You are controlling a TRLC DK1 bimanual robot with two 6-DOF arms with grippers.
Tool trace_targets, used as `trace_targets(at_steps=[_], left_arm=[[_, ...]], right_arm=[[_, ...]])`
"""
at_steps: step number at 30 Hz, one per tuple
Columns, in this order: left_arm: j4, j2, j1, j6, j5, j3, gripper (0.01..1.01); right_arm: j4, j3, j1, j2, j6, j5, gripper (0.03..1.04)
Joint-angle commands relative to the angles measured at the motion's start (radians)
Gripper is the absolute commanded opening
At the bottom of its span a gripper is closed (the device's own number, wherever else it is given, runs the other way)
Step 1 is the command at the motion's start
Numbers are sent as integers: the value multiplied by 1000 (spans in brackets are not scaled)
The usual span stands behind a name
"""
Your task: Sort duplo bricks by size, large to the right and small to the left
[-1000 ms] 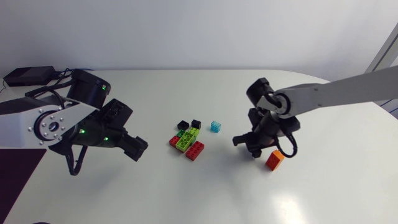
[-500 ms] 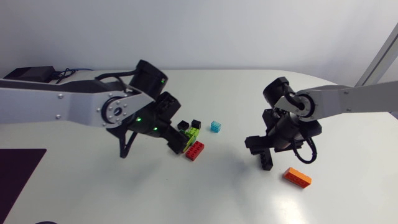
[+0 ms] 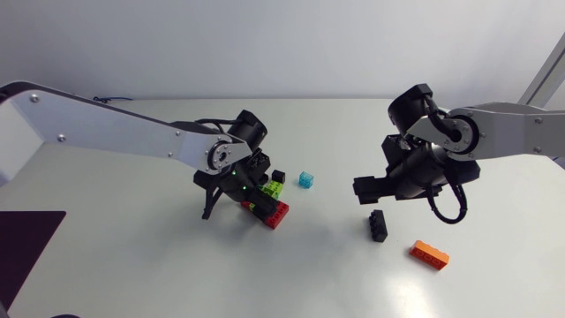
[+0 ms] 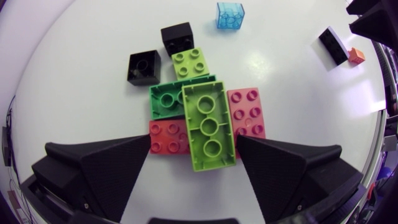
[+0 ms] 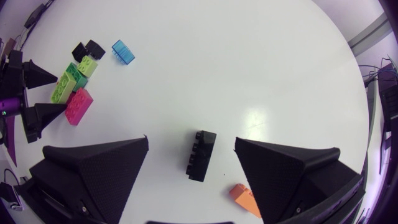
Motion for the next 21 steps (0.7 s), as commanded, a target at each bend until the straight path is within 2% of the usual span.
trace_targets(at_steps=[1, 3, 6, 7, 15, 21], left_arm=[[-12, 18, 10, -27, -3, 14, 895], [-11, 21, 7, -29, -3, 20, 757], [-11, 22, 6, -44, -2, 34, 434], [-8, 22, 4, -47, 2, 34, 377], [-1, -42, -60, -18, 66, 31, 339], [-6, -47, -177, -10, 78, 124, 344]], right_arm=[[-8, -20, 4, 1, 9, -3, 1005], [0, -28, 4, 1, 9, -8, 1005], [6, -40, 4, 1, 9, -13, 1005], [8, -41, 1, 1, 9, -13, 1005], [18, -64, -8, -2, 6, -19, 1005], [23, -90, -24, -37, 6, -19, 1005]])
